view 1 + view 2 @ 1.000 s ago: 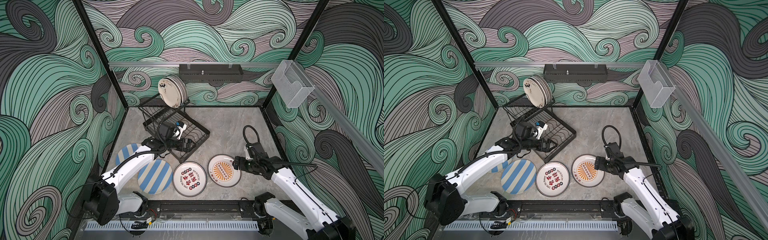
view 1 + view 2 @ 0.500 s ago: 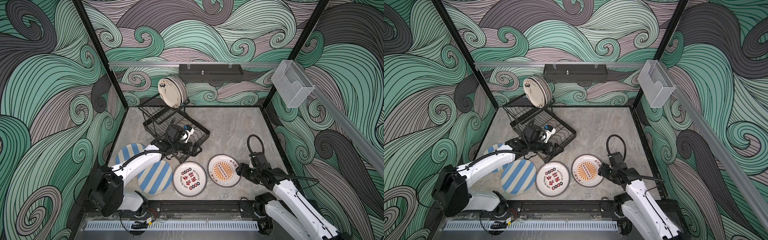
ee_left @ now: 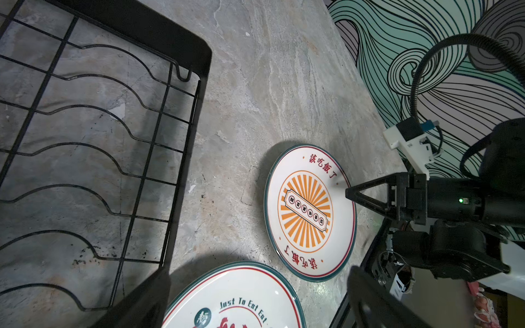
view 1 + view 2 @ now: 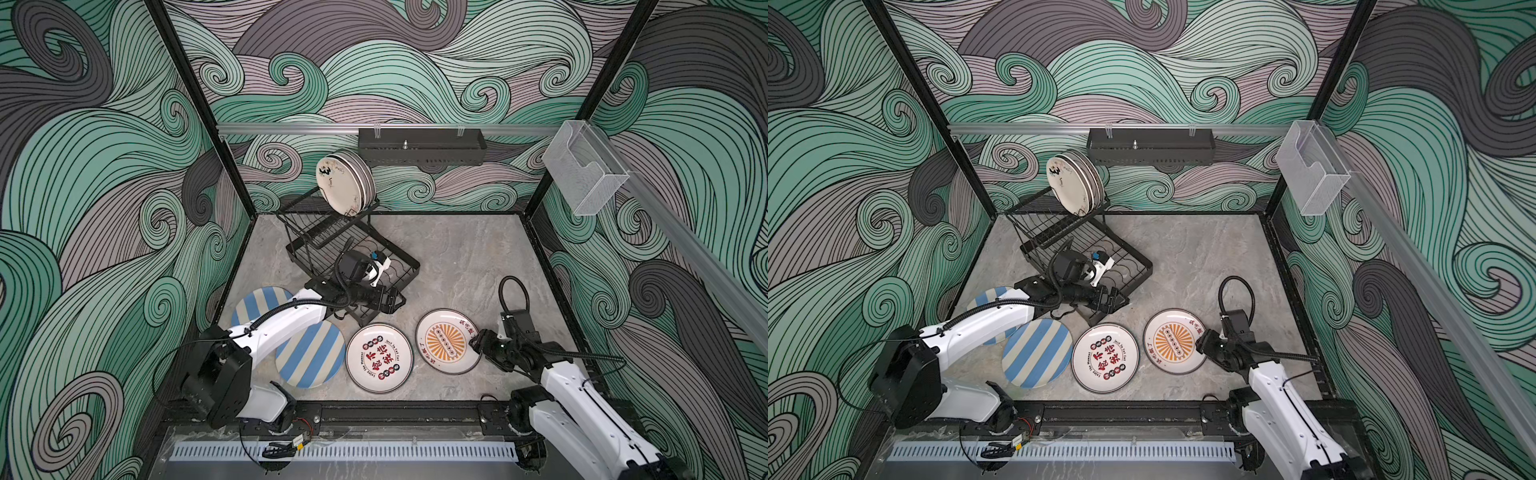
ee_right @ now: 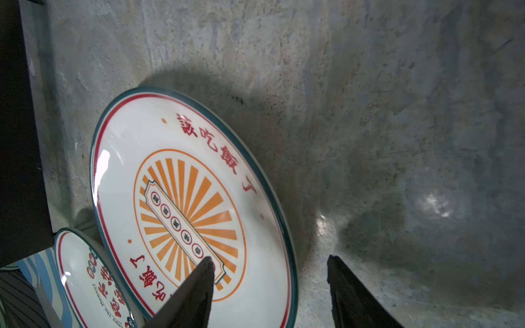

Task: Load plates into a dish rack
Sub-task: Pick up the plate from the bottom-center of the table.

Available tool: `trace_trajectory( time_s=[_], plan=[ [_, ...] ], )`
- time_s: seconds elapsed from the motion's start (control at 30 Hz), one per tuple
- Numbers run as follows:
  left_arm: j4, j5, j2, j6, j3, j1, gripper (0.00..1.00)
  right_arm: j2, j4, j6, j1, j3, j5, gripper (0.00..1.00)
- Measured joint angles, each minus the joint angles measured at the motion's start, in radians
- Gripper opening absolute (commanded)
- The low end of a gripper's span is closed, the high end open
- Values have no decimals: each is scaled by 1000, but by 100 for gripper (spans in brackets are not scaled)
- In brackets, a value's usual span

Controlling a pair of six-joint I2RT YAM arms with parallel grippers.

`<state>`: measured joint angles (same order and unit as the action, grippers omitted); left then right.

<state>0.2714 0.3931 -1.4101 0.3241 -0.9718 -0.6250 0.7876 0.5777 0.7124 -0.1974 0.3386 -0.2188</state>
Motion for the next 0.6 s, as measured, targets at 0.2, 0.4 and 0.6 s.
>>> trace_trajectory(
  time_s=[0.2, 0.4, 0.6],
  plan=[
    [2, -4, -2, -4, 0, 0, 98, 63, -56, -15, 11, -9, -37, 51],
    [7, -19, -36, -19, -8, 0, 99, 91, -94, -32, 29, -23, -52, 44],
    [8, -23, -41, -21, -9, 0, 99, 75, -148, -31, 48, -54, -73, 35]
  ],
)
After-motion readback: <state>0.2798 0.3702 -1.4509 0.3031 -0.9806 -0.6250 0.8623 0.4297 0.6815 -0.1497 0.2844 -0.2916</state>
